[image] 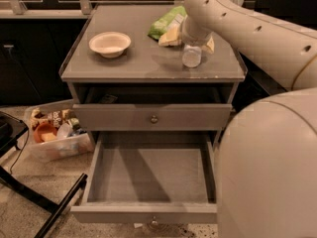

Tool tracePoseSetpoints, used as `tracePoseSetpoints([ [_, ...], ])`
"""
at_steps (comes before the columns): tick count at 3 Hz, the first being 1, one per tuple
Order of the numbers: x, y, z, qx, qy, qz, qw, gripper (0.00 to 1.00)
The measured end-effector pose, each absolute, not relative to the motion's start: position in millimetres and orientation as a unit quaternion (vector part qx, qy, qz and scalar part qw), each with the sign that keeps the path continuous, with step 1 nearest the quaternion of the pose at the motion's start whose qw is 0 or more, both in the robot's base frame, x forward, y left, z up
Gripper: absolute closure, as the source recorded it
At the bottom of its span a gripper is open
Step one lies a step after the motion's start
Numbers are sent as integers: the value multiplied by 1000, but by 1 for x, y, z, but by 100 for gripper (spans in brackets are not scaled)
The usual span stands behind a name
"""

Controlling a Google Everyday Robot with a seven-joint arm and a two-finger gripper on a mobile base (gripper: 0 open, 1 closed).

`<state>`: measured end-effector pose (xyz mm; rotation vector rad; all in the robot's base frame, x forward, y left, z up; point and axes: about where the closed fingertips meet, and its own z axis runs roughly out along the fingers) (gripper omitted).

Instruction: Place blue plastic bottle into middle drawer

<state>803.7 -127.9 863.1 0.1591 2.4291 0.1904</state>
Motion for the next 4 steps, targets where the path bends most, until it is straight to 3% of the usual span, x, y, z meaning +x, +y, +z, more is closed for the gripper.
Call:
tracePoseSetpoints([
  [2, 828, -145, 841, 92, 936, 32, 338, 0],
  [4, 836, -160, 841, 107, 931, 11, 350, 42],
])
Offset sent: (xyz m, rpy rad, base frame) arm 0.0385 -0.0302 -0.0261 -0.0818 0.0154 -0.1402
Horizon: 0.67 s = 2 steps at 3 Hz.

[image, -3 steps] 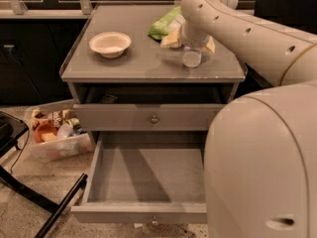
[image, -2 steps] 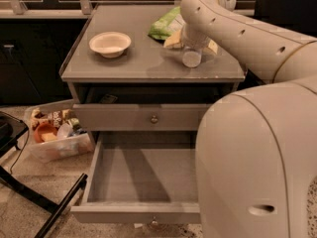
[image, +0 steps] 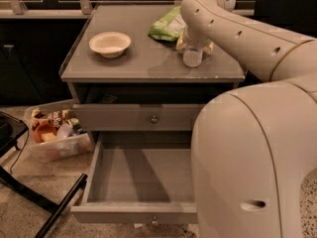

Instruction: Place blue plastic bottle into middle drawer

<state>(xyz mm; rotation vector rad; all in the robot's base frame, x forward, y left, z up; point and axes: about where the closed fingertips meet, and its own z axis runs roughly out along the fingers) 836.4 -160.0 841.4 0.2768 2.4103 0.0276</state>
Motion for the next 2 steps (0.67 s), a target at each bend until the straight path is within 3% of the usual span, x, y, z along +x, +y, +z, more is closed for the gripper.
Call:
tracePoseSetpoints([
  [2, 818, -174, 860, 97, 927, 1, 362, 89],
])
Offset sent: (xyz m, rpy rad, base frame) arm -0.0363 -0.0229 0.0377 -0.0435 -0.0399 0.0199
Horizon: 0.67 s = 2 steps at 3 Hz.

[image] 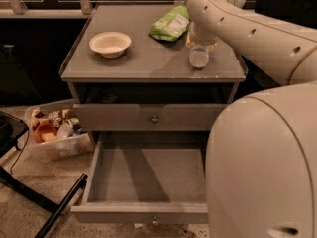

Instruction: Place blue plastic bottle into middle drawer

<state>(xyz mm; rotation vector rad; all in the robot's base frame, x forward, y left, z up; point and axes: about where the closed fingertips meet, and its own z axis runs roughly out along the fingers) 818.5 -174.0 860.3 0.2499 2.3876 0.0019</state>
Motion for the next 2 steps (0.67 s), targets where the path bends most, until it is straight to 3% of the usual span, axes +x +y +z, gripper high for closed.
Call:
tracePoseSetpoints([
  [1, 797, -185, 878, 91, 925, -1, 368, 100],
  [2, 765, -196, 898, 74, 926, 15, 371, 100],
])
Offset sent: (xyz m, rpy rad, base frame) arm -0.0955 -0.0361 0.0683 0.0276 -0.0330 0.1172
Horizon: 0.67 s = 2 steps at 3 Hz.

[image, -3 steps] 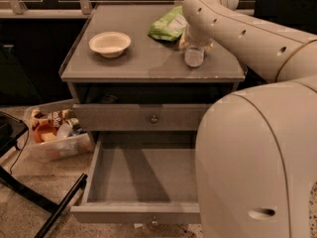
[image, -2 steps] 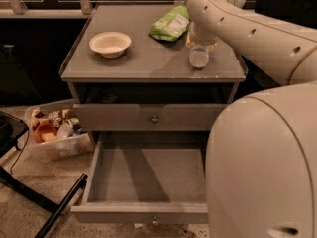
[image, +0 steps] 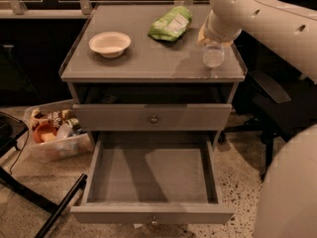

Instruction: Place blue plastic bottle into middle drawer

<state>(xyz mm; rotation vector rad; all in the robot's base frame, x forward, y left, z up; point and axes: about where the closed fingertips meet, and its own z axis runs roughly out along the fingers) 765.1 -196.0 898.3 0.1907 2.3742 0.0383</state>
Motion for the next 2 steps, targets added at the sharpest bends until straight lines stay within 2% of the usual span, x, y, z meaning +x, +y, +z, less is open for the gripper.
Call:
tracePoseSetpoints([
  [2, 682, -221, 922, 14, 929, 70, 362, 100],
])
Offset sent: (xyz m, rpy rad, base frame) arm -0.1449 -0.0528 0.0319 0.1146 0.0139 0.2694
